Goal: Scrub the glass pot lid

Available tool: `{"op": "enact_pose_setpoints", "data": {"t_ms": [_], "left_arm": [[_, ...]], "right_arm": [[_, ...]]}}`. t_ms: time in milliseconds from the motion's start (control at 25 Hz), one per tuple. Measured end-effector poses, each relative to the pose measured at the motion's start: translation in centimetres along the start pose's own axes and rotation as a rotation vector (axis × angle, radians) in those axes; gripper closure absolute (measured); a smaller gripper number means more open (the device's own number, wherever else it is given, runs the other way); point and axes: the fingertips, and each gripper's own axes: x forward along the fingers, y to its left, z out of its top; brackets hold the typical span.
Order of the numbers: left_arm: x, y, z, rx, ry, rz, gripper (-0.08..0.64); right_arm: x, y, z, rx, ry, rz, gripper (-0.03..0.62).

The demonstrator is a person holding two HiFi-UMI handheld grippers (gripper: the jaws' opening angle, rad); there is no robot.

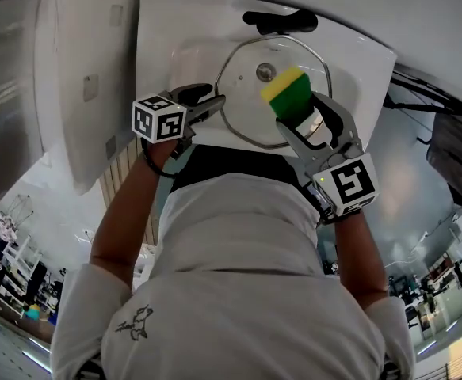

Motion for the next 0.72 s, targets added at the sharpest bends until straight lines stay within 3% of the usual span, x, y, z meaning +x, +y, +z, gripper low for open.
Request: {"op": "enact_pose_setpoints", "data": {"t_ms": [160,440,720], "left_arm": [[0.9,2.1,-0.9,-0.08,0.025,-0.023,0.345],[2.4,2.6,-1.8,-0.195,0.032,-0.132,0.345],[2.8,2.8,-1.6,-0.234,0.006,-0.235,0.351]], "right_arm": [[0.8,-0.6,0.4,-0.007,0.03,0.014,0.301],[1.7,-2.5,0.6,-0.088,0.068,0.028,0.301],[3.8,-3.0,-0.4,-0.306,0.157,0.061,0.299]]}}
